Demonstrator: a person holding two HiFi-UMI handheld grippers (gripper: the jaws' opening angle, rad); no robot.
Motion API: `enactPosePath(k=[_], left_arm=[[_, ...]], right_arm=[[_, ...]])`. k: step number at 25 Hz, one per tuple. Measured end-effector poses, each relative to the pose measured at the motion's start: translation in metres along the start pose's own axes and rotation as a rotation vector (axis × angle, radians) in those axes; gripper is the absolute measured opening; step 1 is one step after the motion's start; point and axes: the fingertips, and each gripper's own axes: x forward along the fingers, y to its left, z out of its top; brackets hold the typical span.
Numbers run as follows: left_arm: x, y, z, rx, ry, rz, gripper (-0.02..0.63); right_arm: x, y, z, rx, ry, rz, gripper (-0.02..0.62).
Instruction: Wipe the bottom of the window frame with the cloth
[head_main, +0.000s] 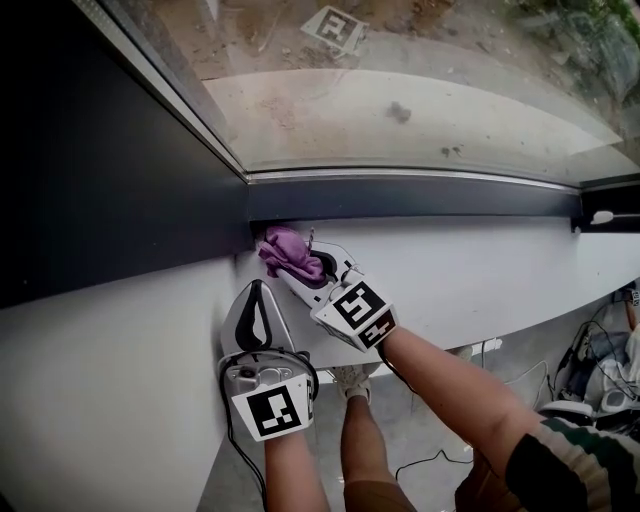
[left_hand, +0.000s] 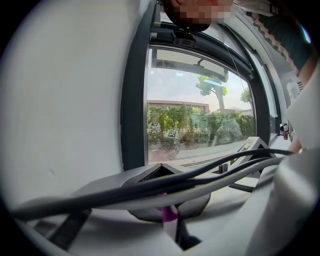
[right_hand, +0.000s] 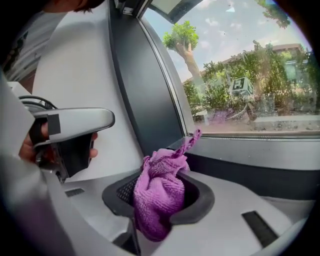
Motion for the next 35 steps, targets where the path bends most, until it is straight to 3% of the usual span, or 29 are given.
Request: enactPosePath(k=[15, 29, 35], left_arm=[[0.009, -0.014, 0.004, 0.016, 0.02, -0.042, 0.005], [0.032, -0.105, 0.003, 0.033, 0.07, -0.197, 0.005], [0.042, -0.143, 0.007, 0.037, 0.048, -0.253, 0.005]], right_arm=[[-0.018, -0.017, -0.006, 0.023, 0.015, -0.039, 0.149], [-0.089, -0.076, -0.03, 0.088, 0.03, -0.15, 0.149], [-0.121, -0.103, -0.039, 0.096, 0.02, -0.201, 0.149]])
